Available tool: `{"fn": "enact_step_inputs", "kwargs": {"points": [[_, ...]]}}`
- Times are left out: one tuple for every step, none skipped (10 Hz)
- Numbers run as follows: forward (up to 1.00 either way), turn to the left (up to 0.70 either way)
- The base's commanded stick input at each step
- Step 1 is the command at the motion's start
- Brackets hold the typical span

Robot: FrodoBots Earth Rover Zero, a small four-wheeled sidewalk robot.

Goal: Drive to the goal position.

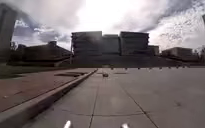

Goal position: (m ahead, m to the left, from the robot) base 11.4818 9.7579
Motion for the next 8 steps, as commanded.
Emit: {"fn": "enact_step_inputs", "kwargs": {"points": [[1.0, 0.0], [1.0, 0.0], [1.0, 0.0], [1.0, 0.0], [1.0, 0.0], [1.0, 0.0], [1.0, 0.0], [1.0, 0.0]]}}
